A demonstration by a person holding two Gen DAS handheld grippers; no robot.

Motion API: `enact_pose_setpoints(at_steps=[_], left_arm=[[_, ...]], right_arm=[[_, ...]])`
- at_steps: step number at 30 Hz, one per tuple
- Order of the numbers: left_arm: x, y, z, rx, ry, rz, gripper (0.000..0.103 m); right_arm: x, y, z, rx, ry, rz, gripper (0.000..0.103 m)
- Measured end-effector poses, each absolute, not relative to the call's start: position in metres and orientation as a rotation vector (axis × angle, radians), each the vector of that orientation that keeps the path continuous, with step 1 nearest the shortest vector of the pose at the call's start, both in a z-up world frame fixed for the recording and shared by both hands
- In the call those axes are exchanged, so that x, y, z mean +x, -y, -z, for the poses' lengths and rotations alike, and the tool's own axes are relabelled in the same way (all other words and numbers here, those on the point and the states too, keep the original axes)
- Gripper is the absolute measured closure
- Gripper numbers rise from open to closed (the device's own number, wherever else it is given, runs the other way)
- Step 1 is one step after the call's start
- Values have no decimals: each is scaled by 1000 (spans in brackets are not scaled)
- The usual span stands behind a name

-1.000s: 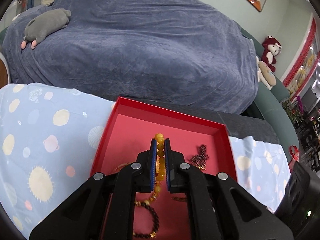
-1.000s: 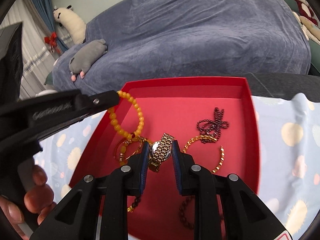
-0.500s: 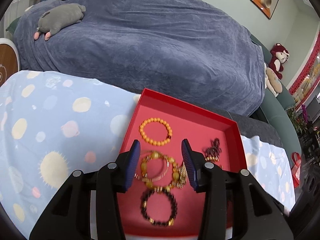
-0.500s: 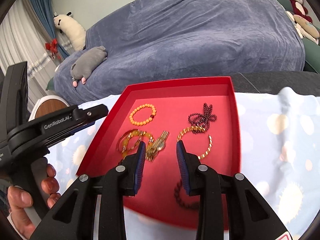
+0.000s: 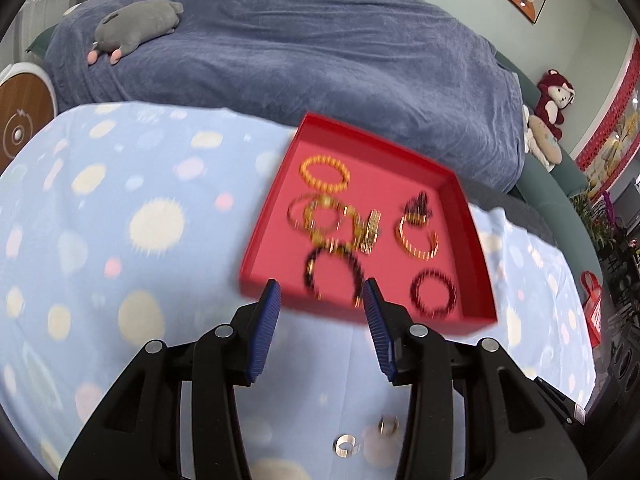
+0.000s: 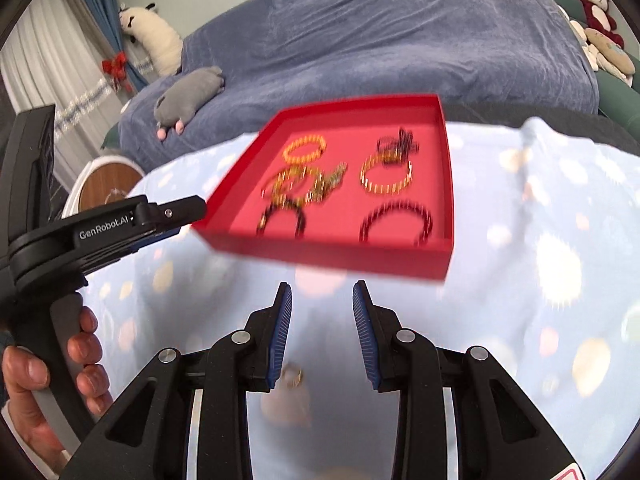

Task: Organize jewelry
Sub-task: 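Move the right tool to the gold hoop earrings and grasp one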

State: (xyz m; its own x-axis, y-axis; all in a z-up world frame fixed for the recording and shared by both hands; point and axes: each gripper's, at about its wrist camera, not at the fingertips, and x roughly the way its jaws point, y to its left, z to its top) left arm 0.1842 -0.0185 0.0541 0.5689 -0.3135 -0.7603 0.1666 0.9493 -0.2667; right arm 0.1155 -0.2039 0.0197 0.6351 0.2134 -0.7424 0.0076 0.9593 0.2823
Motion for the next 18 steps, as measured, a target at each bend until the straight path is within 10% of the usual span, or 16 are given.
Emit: enact_pose_setpoints(at_steps=[18], left_arm=[[112,-5,-16,-139,-982,220,62]], right_arm=[[92,163,21,232,-969,-134,72]])
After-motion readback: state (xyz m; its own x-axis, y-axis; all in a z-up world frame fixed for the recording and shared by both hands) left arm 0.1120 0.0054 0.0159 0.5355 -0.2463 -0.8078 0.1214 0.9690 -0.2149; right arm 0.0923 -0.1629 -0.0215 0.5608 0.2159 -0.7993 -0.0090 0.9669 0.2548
